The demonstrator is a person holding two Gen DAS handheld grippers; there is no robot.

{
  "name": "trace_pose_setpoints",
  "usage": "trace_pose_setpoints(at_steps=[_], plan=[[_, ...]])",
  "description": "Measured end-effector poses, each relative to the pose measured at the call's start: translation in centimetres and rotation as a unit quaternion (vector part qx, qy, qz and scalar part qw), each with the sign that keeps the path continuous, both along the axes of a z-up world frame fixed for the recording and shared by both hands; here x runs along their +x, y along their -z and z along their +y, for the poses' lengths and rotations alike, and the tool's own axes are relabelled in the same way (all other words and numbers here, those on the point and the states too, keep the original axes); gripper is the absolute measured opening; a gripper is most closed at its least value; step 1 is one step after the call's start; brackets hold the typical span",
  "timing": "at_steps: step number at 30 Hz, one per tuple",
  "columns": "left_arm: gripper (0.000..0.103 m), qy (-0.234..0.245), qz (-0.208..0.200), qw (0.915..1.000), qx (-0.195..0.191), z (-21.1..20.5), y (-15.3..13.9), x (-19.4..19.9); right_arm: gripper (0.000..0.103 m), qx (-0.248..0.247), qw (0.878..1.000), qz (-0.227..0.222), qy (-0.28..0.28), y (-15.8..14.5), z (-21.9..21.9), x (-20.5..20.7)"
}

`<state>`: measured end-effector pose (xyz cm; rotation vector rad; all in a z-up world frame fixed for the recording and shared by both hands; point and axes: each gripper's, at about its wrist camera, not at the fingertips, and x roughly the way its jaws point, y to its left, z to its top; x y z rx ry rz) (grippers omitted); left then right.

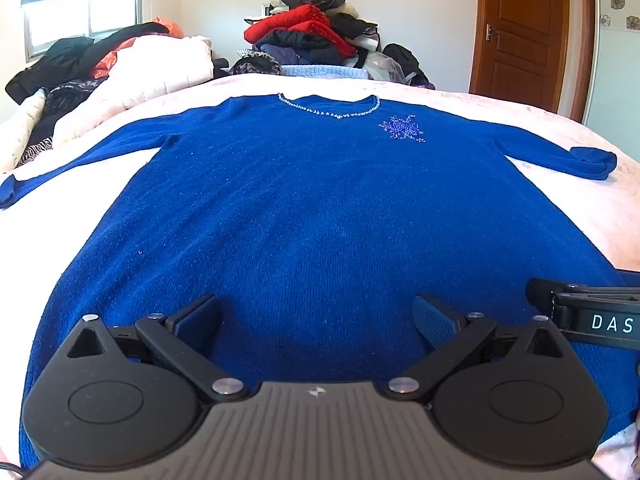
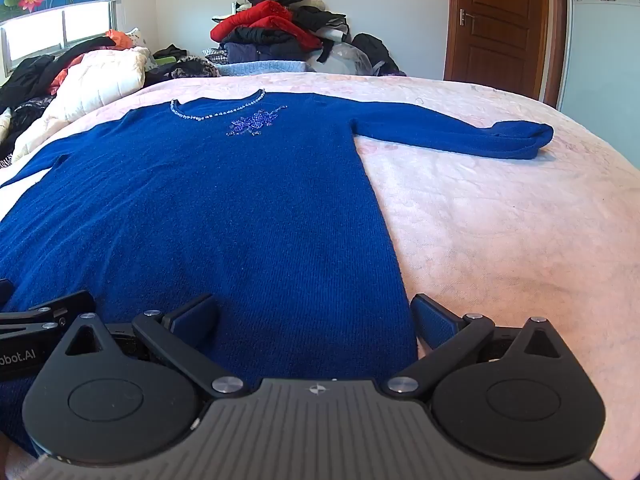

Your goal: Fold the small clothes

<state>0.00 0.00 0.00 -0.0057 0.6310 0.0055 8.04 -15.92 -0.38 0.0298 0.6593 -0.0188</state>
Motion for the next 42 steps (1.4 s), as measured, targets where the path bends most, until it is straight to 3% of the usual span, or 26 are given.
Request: trace_pose_setpoints(at_steps=[42], plan=[[0.103, 0.002, -0.002, 1.0, 0.005, -0.44, -0.38, -0.6, 0.103, 0.001, 1.0, -0.001, 0.0, 0.03, 0.15, -0.05]])
